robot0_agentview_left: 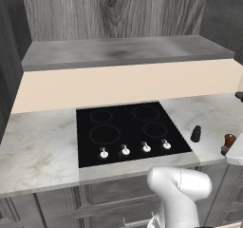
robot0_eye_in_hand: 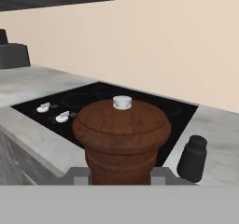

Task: Take 2 condiments from the cabinet and move them on the counter near the stove.Make sure the condiments are lined up with each other, next to each other.

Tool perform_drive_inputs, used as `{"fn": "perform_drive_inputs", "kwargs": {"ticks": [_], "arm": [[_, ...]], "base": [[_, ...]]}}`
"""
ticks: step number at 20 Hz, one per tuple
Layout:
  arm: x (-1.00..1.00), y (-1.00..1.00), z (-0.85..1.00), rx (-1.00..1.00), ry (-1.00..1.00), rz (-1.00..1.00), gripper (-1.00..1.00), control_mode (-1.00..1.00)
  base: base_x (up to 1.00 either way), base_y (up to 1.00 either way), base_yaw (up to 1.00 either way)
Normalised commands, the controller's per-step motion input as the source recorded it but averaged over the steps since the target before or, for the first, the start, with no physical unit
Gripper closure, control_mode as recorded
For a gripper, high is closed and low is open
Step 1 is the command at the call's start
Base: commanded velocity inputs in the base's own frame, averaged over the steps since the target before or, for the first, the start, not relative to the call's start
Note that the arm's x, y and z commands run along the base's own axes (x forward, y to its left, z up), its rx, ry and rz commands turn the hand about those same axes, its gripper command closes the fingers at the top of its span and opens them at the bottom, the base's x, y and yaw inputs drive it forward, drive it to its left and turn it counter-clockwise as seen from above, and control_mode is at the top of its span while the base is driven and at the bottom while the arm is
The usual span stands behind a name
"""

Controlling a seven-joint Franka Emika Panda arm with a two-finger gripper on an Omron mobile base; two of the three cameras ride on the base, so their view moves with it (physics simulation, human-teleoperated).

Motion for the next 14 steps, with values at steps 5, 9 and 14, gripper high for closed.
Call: {"fn": "perform_drive_inputs", "kwargs": {"ticks": [5,9,14], "arm": [[0.13,0.0,-0.1,0.02,0.0,0.0,1.0,-1.0],[0.23,0.0,-0.13,0.04,-0.01,0.0,1.0,-1.0],[0.2,0.0,-0.09,0.05,0.0,0.0,1.0,-1.0]], "base": [[0.0,0.0,0.0],[0.0,0.0,0.0],[0.0,0.0,0.0]]}}
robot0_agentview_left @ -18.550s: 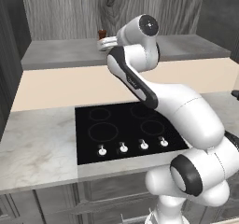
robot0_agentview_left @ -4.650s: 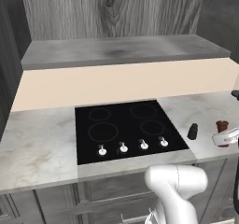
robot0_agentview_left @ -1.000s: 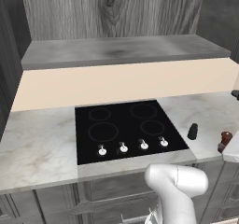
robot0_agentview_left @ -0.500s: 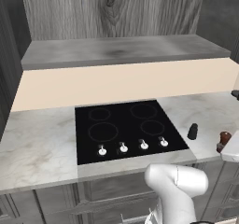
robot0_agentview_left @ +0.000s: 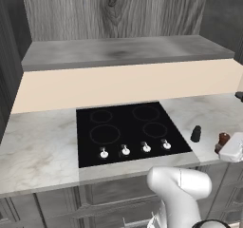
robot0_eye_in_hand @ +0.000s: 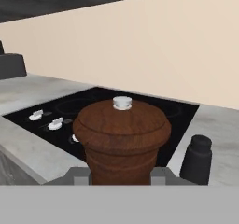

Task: Take 2 condiments from the cabinet and move them on the counter near the stove.Make sure the condiments are lined up with each other, next to each other.

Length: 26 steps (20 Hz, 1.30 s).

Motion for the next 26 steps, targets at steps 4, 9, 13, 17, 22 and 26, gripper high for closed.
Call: {"fn": "perform_drive_inputs", "kwargs": {"ticks": [4,9,13,17,22,26], "arm": [[0.18,0.0,-0.07,0.05,0.0,0.0,1.0,-1.0],[0.15,0.0,-0.14,0.02,-0.03,0.0,1.0,-1.0],[0.1,-0.01,-0.12,0.03,-0.07,0.0,1.0,-1.0],[0.05,-0.07,-0.07,0.04,-0.1,0.0,1.0,-1.0],[0.07,-0.08,-0.02,0.05,-0.04,0.0,1.0,-1.0],[0.08,-0.04,0.0,0.02,0.0,0.0,1.0,-1.0]], "base": [[0.0,0.0,0.0],[0.0,0.0,0.0],[0.0,0.0,0.0],[0.0,0.0,0.0],[0.0,0.0,0.0],[0.0,0.0,0.0]]}}
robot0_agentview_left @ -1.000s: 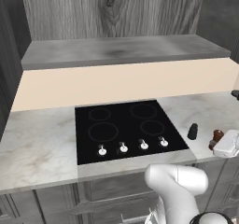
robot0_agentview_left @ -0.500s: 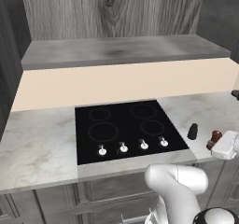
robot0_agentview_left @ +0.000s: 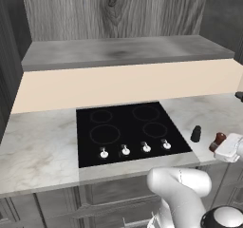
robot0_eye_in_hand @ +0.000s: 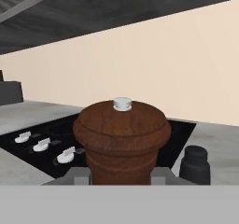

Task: Take 2 condiments from the cabinet and move them on the counter near the stove.Make sure the condiments are lined up with each other, next to each other.

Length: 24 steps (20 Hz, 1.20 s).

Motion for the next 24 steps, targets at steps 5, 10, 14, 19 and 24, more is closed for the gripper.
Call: {"fn": "perform_drive_inputs", "kwargs": {"ticks": [5,10,14,19,24], "arm": [[0.12,-0.05,-0.02,0.02,0.0,0.0,1.0,-1.0],[0.15,-0.05,-0.13,0.0,0.0,0.0,1.0,-1.0],[0.02,-0.09,-0.06,0.0,0.0,0.0,1.0,-1.0],[0.04,-0.16,-0.05,0.0,0.0,0.0,1.0,-1.0],[0.2,-0.18,-0.07,0.0,0.0,0.02,1.0,-1.0]], "base": [[0.0,0.0,0.0],[0.0,0.0,0.0],[0.0,0.0,0.0],[0.0,0.0,0.0],[0.0,0.0,0.0]]}}
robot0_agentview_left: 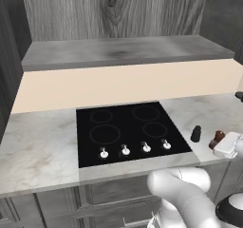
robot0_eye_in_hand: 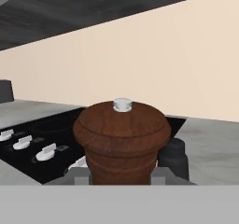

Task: Take 2 condiments from the cabinet and move them on the counter near the stove.Make sure the condiments are lined up with each other, next to each other.

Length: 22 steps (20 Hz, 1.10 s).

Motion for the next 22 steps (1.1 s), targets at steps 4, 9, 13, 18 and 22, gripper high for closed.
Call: {"fn": "perform_drive_inputs", "kwargs": {"ticks": [4,9,13,18,22], "arm": [[0.21,-0.18,-0.06,0.0,0.0,0.04,1.0,-1.0],[0.2,-0.14,-0.12,0.0,-0.03,0.02,1.0,-1.0],[0.18,-0.04,-0.17,0.0,-0.08,0.01,1.0,-1.0],[0.18,0.0,-0.12,0.0,-0.08,0.0,1.0,-1.0],[0.17,0.0,-0.07,0.0,-0.03,0.0,1.0,-1.0]], "base": [[0.0,0.0,0.0],[0.0,0.0,0.0],[0.0,0.0,0.0],[0.0,0.0,0.0],[0.0,0.0,0.0]]}}
